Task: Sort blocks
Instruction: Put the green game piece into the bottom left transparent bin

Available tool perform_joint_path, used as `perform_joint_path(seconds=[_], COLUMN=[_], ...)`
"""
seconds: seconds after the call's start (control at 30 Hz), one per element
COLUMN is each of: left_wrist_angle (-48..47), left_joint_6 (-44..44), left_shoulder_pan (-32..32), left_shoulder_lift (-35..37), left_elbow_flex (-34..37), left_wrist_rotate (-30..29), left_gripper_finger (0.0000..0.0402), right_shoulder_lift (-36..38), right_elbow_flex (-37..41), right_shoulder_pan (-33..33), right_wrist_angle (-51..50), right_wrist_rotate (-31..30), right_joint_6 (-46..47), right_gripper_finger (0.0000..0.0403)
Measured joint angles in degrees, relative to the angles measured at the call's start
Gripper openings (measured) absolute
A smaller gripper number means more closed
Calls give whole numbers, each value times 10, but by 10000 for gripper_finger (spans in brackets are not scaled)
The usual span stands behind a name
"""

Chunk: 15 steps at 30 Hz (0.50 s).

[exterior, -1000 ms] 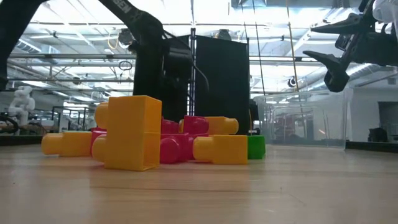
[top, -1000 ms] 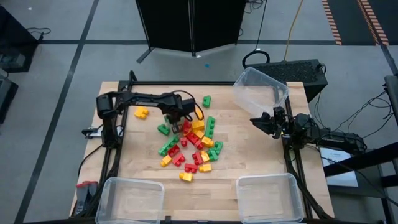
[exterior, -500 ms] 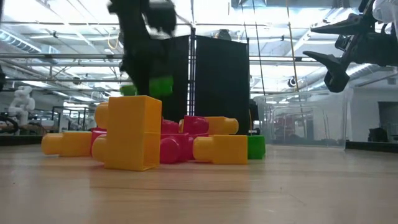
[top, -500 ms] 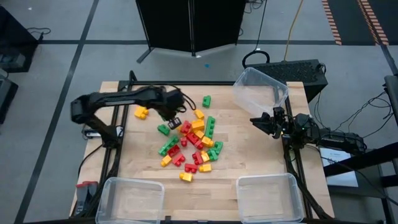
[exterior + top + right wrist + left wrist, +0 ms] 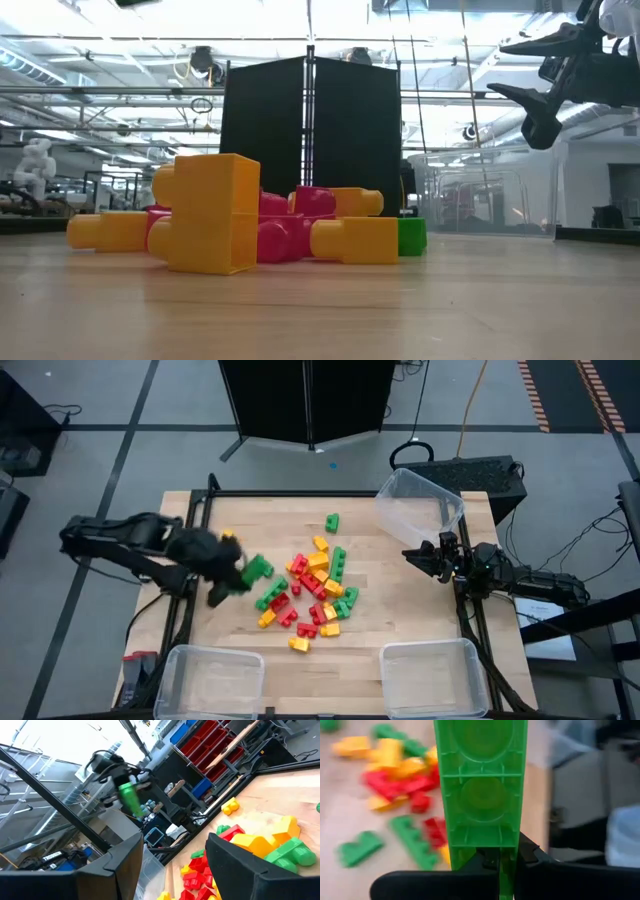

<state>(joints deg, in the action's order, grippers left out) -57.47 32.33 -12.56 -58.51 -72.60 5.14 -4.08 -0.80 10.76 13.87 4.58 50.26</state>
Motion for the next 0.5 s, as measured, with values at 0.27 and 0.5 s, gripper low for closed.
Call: perform_joint_path(seconds=[0.27,0.5], left_wrist_angle=[72,105], left_joint_6=[109,239], left_shoulder_pan=[-193,-337], left_shoulder_lift=[-53,-129], left_elbow_flex=[0,0], left_wrist_rotate=[-24,-25], left_gripper_finger=[0,0], right_shoulder_lift=[0,0], right_elbow_flex=[0,0], right_shoulder_pan=[0,0], right_wrist_angle=[0,-1], right_wrist_rotate=[0,0], right_joint_6=[4,15], right_gripper_finger=[208,208])
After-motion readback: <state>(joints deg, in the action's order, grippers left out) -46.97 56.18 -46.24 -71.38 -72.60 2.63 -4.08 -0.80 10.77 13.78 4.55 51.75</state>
